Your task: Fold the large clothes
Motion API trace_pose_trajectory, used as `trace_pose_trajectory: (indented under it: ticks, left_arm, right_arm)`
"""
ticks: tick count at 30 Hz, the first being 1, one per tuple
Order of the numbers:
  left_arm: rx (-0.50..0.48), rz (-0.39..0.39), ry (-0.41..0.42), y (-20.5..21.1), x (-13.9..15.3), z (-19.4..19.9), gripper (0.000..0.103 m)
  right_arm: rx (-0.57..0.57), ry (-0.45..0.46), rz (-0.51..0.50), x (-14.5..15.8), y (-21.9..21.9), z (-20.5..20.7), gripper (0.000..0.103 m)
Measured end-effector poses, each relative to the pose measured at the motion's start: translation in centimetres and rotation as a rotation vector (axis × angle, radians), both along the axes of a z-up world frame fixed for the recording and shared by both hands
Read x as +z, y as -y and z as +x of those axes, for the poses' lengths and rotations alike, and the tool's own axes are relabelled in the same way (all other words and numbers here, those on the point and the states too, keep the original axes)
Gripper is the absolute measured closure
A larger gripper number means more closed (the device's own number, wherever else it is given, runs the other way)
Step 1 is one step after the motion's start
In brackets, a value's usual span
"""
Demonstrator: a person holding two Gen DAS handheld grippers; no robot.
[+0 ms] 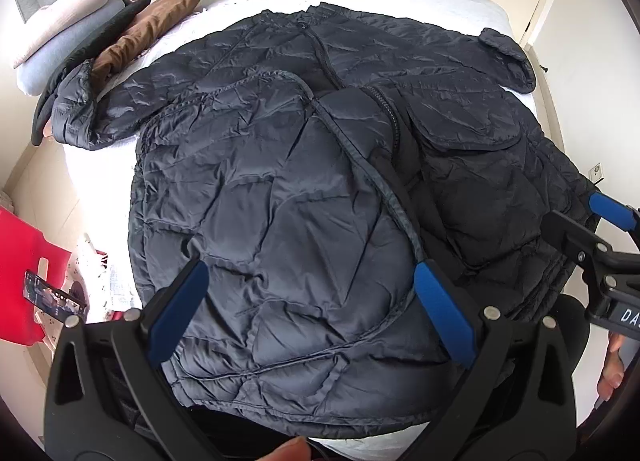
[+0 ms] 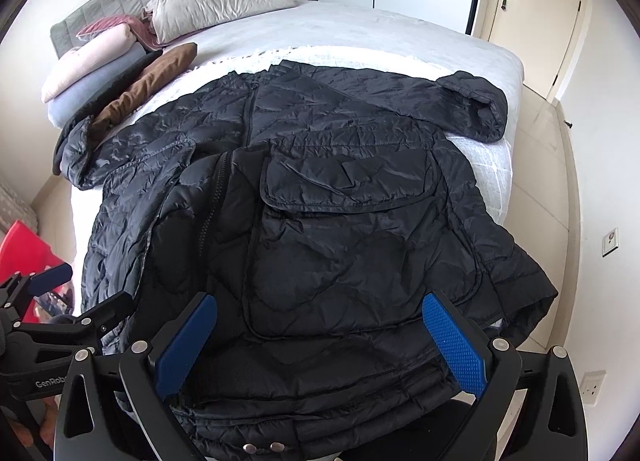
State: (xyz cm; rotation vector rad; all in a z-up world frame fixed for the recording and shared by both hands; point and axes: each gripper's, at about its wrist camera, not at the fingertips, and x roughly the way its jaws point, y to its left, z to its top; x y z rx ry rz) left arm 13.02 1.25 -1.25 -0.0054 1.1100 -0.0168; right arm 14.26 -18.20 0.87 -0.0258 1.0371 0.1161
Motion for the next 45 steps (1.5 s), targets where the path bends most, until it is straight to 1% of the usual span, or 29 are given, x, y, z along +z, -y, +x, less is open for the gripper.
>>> trace_pose_trajectory:
  ticks: [6,8,10,11,13,15,16,18,19,21,22,24,25,26,28,30,31,34,35,36,39,41,43,45]
  left_arm:
    - [-0.004,-0.019,-0.004,-0.3,-0.2,0.5,0.001]
    - [-0.017,-0.043,-0.003,-0.5,-0.2,0.9,0.001]
    - [-0.047,-0.068,-0.006,-0.6,-0.2,1.5,0.001]
    - [-0.081,-0.070,-0.011,-0.6,-0.1,1.9,0.001]
    - [-0.123,-0.051,-0.005,-0.8,0.2,2.7,0.001]
    - [-0.151,-0.012,0.016,-1.4,0.8,4.0,0.001]
    - [-0.160,-0.001,0.023,-1.8,1.0,4.6,0.001]
    - [-0.172,0.030,0.028,-3.1,1.5,6.3,0.001]
    - [-0.173,0.038,0.029,-4.1,1.6,7.3,0.001]
    - [-0.158,0.058,0.032,-6.2,1.7,9.7,0.001]
    - [-0.147,0.071,0.034,-7.3,1.7,10.8,0.001]
    - [-0.110,0.108,0.034,-9.8,1.4,13.5,0.001]
    - [-0.101,0.120,0.029,-11.0,1.2,15.0,0.001]
    - [-0.090,0.131,0.021,-12.4,0.8,16.5,0.001]
    - [-0.085,0.128,-0.007,-14.5,-0.1,19.3,0.001]
    - [-0.077,0.134,-0.025,-16.6,-1.2,22.2,0.001]
    - [-0.080,0.151,-0.032,-17.4,-1.8,23.7,0.001]
    - [-0.092,0.227,-0.018,-19.2,-3.3,27.6,0.001]
    - [-0.099,0.249,-0.025,-19.9,-4.2,29.2,0.001]
    - [-0.102,0.254,-0.036,-20.4,-4.8,30.5,0.001]
    - [-0.095,0.225,-0.065,-22.2,-6.5,33.8,0.001]
    - [-0.061,0.210,-0.085,-23.5,-7.7,35.6,0.001]
    - [-0.026,0.158,-0.119,-24.7,-9.1,37.0,0.002]
    - [-0.008,0.083,-0.142,-25.7,-10.1,37.5,0.002]
  right_arm:
    - [0.002,0.000,-0.001,-0.1,-0.1,0.5,0.000]
    - [0.012,0.000,0.004,-0.3,-0.1,1.0,0.000]
    - [0.043,0.003,0.013,-0.4,0.0,1.8,0.000]
    - [0.059,0.005,0.013,-0.5,0.0,2.2,0.000]
    - [0.121,0.018,-0.005,-0.5,-0.2,3.4,0.000]
    - [0.175,0.022,-0.022,-0.4,-0.2,4.7,0.000]
    - [0.191,0.023,-0.021,-0.4,-0.2,5.0,0.000]
    - [0.259,0.011,-0.004,0.1,0.0,7.1,0.000]
    - [0.279,0.007,0.003,0.3,0.0,7.6,0.000]
    - [0.343,-0.022,0.016,1.1,0.3,9.9,0.000]
    - [0.354,-0.032,0.012,1.2,0.3,10.5,0.000]
    - [0.377,-0.072,-0.007,1.4,0.4,13.0,0.000]
    - [0.385,-0.111,-0.012,1.2,0.5,14.7,0.000]
    - [0.382,-0.142,-0.010,1.0,0.6,16.0,0.000]
    - [0.367,-0.200,0.011,0.3,1.2,19.2,0.000]
    - [0.347,-0.222,0.001,-0.4,1.7,22.3,0.000]
    - [0.337,-0.230,-0.008,-0.8,2.0,23.8,0.000]
    - [0.317,-0.262,-0.026,-2.3,2.6,28.1,0.000]
    - [0.309,-0.273,-0.048,-3.1,2.8,30.2,0.000]
    - [0.302,-0.272,-0.074,-3.7,3.0,31.7,0.000]
    - [0.270,-0.244,-0.135,-5.1,3.7,36.6,0.001]
    - [0.227,-0.218,-0.153,-5.9,4.6,39.6,0.001]
    - [0.165,-0.192,-0.163,-6.9,5.8,42.5,0.001]
    - [0.124,-0.193,-0.151,-8.1,6.8,44.6,0.001]
